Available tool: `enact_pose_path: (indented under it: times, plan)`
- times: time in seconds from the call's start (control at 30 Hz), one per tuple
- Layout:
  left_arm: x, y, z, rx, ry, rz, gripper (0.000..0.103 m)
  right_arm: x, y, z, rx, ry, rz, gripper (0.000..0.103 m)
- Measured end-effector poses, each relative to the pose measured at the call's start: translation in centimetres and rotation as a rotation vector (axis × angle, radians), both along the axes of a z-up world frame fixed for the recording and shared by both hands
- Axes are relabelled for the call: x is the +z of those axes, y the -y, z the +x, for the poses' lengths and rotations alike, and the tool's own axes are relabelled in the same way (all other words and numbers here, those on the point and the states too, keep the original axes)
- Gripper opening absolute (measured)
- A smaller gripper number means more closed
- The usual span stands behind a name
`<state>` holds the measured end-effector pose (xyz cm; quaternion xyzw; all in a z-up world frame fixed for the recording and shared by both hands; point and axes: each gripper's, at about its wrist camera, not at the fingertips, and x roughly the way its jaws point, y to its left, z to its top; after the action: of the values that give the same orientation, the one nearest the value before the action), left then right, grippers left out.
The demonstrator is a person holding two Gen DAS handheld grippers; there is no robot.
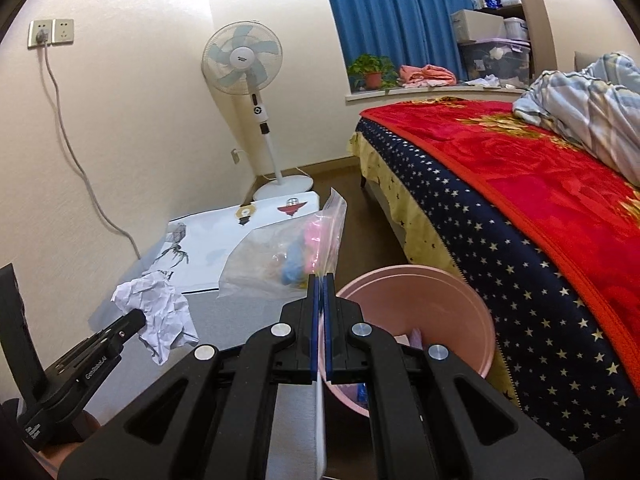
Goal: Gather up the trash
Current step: 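Carry the plastic bag with the right gripper while the left gripper carries the paper over the bin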
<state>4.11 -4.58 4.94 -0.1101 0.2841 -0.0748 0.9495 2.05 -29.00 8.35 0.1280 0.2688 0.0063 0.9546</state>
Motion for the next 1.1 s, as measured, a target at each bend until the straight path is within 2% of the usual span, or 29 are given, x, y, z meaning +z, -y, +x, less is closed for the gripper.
enact_pose_path:
  times: [0.77,1.1]
  plan:
    - [-2.4,4.3,3.4,-0.084,0.003,0.025,0.001,-2.9,3.6,3.1,-0.133,-0.049,-0.02,0.002]
    - [-3.4,7.3,4.9,-0.159,0.011,0.022,0.001,-4.3,4.4,4.4,-0.176,-0.077,-0.032,0.002]
